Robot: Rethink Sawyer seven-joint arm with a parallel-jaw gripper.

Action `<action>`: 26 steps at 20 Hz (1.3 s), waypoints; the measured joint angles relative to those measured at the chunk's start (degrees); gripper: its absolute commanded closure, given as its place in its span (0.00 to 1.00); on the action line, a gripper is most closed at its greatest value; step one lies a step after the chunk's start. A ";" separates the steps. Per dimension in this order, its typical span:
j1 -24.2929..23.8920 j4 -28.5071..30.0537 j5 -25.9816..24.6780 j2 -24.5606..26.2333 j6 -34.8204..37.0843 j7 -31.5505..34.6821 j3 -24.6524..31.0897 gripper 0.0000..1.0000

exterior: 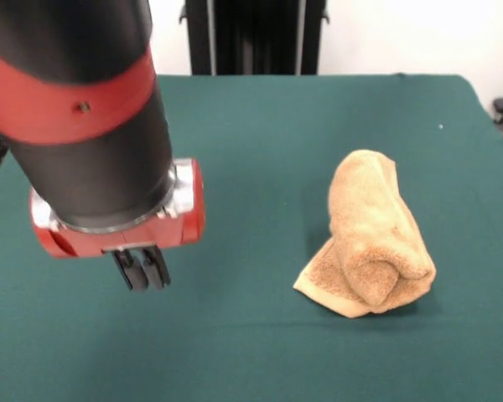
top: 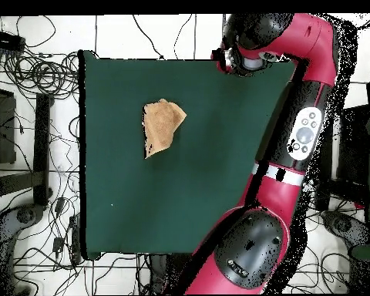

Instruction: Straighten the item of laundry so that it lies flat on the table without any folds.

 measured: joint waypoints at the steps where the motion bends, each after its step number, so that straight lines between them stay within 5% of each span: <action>1: 0.11 -0.26 -0.34 0.45 -0.41 0.00 0.29 1.00; 26: 2.95 -1.40 3.77 13.20 -4.23 0.00 3.61 1.00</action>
